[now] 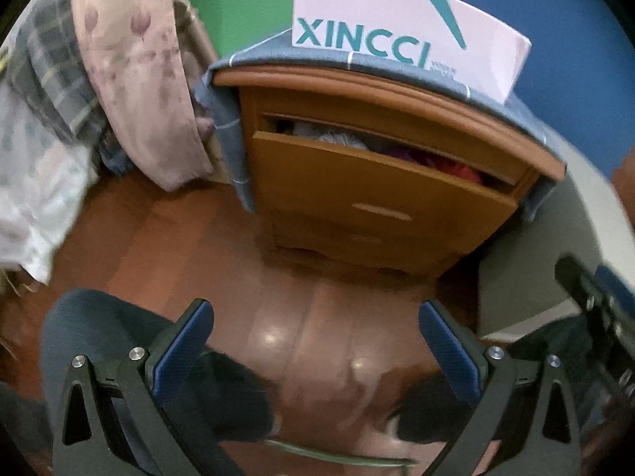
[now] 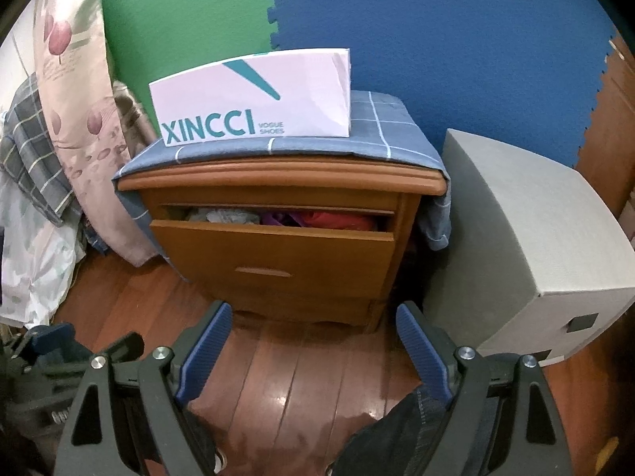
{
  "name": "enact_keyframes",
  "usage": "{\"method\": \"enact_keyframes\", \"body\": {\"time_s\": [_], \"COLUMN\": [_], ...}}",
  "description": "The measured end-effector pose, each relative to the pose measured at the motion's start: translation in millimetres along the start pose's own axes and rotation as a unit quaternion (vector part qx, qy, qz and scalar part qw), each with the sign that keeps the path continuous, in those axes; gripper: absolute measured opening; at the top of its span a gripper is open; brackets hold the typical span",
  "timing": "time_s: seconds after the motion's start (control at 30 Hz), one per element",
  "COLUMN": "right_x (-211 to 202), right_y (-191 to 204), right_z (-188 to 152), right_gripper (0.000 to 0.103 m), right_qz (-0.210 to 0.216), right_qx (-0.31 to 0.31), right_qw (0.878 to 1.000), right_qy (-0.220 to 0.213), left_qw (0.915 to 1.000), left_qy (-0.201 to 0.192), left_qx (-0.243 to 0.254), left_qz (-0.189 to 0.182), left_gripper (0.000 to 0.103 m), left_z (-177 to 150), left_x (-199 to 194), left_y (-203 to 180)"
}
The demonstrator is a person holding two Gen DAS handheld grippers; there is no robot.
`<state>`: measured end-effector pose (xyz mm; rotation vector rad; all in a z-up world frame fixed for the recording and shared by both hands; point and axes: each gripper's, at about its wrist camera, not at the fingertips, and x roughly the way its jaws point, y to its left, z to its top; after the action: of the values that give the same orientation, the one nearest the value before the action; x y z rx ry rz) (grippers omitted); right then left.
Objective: Take underwear out of drawer
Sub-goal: 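Hook the left gripper on the drawer front and pull it open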
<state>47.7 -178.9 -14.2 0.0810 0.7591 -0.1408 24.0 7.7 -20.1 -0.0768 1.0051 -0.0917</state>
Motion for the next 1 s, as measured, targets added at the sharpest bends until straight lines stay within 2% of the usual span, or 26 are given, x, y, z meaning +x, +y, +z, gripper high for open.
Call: {"method": "enact_keyframes", "body": {"time_s": [0.17,0.33,0.4,0.53,0.67,0.8,1.0], "right_x": [6,12,16,26,36,49,60], "right_y": [-11,-22,-25,-33,-36,-31,-21], "right_z": [0,1,1,1,0,0,-1], "right_gripper": [0.087,0.087,0.087,0.087,0.087,0.087,0.087], "right_qz": [0.005,0.011,0.012,0.011,0.013,0.019,0.02], "right_qx": [0.013,0.024,0.029,0.04,0.048,0.04,0.022], "right_qw": [1.0,1.0,0.999,0.999,0.998,0.998,0.998], "right_qy": [0.004,0.009,0.012,0.021,0.03,0.046,0.055], "left_qw": [0.9946,0.9806,0.9735,0.9652,0.9593,0.9404,0.93], "left_qy": [0.006,0.002,0.002,-0.008,-0.005,0.018,0.032], "left_qx": [-0.088,-0.176,-0.202,-0.225,-0.246,-0.306,-0.337], "left_qz": [-0.055,-0.086,-0.106,-0.133,-0.138,-0.148,-0.143], "left_gripper": [0.103,0.103,0.103,0.103,0.103,0.103,0.103], "left_z": [22,49,60,80,97,100,103], "left_x": [22,54,67,90,114,143,170], "left_y": [15,29,32,35,39,55,64]}}
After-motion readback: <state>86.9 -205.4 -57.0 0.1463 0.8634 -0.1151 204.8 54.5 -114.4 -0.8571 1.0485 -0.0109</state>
